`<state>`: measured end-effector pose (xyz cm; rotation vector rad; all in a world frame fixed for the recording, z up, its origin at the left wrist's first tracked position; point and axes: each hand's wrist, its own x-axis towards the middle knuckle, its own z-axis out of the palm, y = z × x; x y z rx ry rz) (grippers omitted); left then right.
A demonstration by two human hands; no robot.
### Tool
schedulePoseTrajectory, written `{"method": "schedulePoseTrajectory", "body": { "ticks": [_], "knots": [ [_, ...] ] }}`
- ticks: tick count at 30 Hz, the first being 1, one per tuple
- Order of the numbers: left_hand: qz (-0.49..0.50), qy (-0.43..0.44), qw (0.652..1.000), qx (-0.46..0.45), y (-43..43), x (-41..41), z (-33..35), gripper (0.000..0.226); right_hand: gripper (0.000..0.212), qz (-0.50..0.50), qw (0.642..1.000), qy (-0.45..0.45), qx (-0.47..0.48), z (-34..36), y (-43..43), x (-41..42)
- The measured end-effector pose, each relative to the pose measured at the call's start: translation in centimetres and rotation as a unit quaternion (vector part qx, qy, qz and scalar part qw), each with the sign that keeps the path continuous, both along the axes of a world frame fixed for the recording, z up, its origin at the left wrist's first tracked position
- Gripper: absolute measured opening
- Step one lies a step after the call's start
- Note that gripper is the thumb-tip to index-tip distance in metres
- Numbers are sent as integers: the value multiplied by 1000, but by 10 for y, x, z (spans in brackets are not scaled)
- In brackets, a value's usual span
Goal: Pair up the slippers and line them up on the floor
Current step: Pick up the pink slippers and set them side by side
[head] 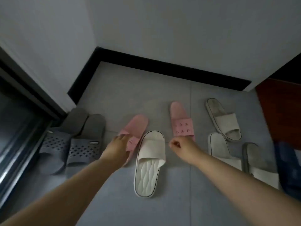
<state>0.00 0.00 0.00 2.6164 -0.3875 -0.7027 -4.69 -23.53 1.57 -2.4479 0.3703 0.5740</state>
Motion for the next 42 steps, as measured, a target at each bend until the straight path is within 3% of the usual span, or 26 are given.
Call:
{"method": "schedulePoseTrajectory", "body": {
  "ticks": [2, 4, 6, 8, 14, 16, 20, 22, 25, 28, 31, 34, 36, 40, 42],
  "knots": [
    [-23, -25, 999, 36, -17, 12, -29, 72, 28, -71, 995, -51, -50, -29, -23, 17],
    [-46, -8, 995, 87, -21, 23, -53, 78, 60, -111, 989, -34, -88, -43, -47, 32],
    [-71, 25, 989, 130, -18, 21, -62, 83, 79, -66, 987, 22, -143, -51, -62, 33],
    [-57, 35, 989, 134, -17, 17, -61, 82, 83, -4, 985, 35, -172, -56, -73, 34],
    [-89, -44, 978, 184, -22, 28, -65, 76, 107, 99, 964, 54, -242, -77, -85, 66],
    [-84, -67, 977, 187, -17, 34, -66, 71, 106, 122, 945, 29, -301, -87, -83, 65],
    [-79, -78, 971, 211, -10, 36, -62, 64, 82, 81, 931, -4, -357, -93, -79, 49],
    [-64, -65, 972, 215, 0, 38, -64, 64, 82, 5, 947, -26, -321, -80, -78, 50],
    [-79, -36, 972, 218, 19, 45, -70, 72, 88, -131, 978, -127, -103, -46, -55, 64],
    [-92, -1, 974, 209, 29, 50, -72, 75, 86, -87, 980, -168, 59, -28, 7, 75],
    [-90, 4, 982, 169, 37, 53, -78, 65, 88, -30, 977, -113, 177, -38, 76, 64],
    [-138, -40, 974, 174, 49, 57, -89, 42, 90, 41, 989, -57, 130, -59, 116, 41],
    [-85, -12, 984, 156, 48, 56, -88, 32, 91, 66, 994, -64, 61, -66, 120, 32],
    [-99, 0, 984, 150, 41, 54, -80, 62, 97, 122, 990, -40, -54, -68, 100, 31],
    [-109, -12, 983, 148, 39, 53, -77, 70, 87, 147, 982, -43, -110, -70, 89, 28]
  ]
}}
